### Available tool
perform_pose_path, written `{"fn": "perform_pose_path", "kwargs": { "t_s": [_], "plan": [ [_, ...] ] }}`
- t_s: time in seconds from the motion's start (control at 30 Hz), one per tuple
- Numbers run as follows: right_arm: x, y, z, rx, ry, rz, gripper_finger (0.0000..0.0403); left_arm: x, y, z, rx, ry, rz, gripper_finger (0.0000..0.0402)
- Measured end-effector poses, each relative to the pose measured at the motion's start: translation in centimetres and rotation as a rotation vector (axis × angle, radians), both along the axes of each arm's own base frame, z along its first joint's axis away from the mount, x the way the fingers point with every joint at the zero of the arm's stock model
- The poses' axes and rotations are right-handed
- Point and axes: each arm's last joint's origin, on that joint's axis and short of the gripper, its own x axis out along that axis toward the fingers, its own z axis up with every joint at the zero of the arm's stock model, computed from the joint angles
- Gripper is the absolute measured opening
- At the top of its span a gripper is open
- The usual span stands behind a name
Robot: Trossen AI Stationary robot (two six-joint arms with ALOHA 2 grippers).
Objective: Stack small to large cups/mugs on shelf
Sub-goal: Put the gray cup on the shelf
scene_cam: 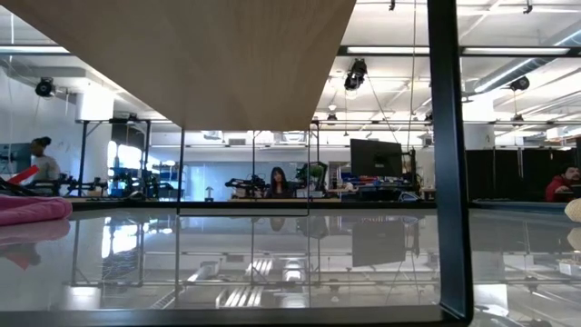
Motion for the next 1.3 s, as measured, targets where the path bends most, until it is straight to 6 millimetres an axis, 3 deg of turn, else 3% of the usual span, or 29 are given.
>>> {"fn": "perform_pose_path", "kwargs": {
  "t_s": [0.87, 1.3],
  "plan": [
    [0.16, -0.25, 0.03, -0.018, -0.004, 0.003, 0.0008, -0.03, 0.14, 0.41, -0.026, -0.015, 0.023, 0.0001],
    [0.35, -0.55, 0.02, -0.019, -0.002, -0.005, 0.0009, -0.12, 0.18, 0.44, -0.023, -0.013, 0.023, 0.0084]
  ]
}}
